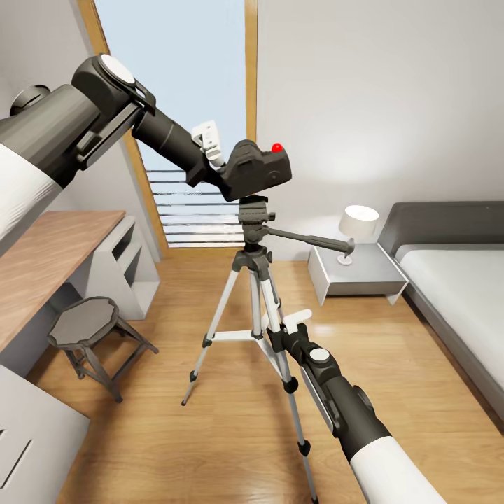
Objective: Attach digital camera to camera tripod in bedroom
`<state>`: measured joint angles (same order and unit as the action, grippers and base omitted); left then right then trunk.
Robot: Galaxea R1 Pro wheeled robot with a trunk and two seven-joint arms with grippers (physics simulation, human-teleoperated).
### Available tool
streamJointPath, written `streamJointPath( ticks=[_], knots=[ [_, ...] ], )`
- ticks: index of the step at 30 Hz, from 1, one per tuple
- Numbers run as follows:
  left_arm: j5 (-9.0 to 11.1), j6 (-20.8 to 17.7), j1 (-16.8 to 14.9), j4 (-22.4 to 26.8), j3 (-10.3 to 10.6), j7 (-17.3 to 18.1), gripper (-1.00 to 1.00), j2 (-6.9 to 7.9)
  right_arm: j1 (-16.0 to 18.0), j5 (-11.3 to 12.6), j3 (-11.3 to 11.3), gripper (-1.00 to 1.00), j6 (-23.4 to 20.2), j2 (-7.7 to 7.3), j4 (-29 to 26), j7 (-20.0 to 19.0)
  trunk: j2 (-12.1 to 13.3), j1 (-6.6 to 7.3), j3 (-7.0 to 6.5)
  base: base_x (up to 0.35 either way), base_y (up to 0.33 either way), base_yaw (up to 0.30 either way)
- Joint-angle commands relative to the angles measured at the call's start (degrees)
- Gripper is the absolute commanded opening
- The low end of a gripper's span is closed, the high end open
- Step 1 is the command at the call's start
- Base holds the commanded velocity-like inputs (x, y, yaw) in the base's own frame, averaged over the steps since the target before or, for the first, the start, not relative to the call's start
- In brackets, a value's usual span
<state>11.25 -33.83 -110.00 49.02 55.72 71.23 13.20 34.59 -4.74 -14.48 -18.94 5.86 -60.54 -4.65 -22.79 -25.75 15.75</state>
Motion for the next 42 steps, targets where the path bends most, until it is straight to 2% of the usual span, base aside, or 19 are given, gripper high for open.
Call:
streamJointPath(
  ticks=[1,19,42],
  knots=[
    [0.41,-0.35,-0.13,0.03,0.27,0.03,-1.00,0.14,0.05,-0.71,0.06,-1.00,-0.31,0.03,-0.10,-0.27,-0.12,-0.03,0.11,0.000,0.000,0.000],
    [0.35,-0.42,-0.13,0.10,0.36,2.30,-1.00,0.68,0.04,-0.71,0.05,-1.00,-0.31,0.03,-0.10,-0.27,-0.12,-0.03,0.11,0.000,0.000,0.000],
    [0.35,-0.53,-0.13,-0.56,0.53,2.44,-1.00,0.31,0.04,-0.71,0.03,-1.00,-0.31,0.03,-0.10,-0.27,-0.12,-0.03,0.11,0.000,0.000,0.000]
  ],
)
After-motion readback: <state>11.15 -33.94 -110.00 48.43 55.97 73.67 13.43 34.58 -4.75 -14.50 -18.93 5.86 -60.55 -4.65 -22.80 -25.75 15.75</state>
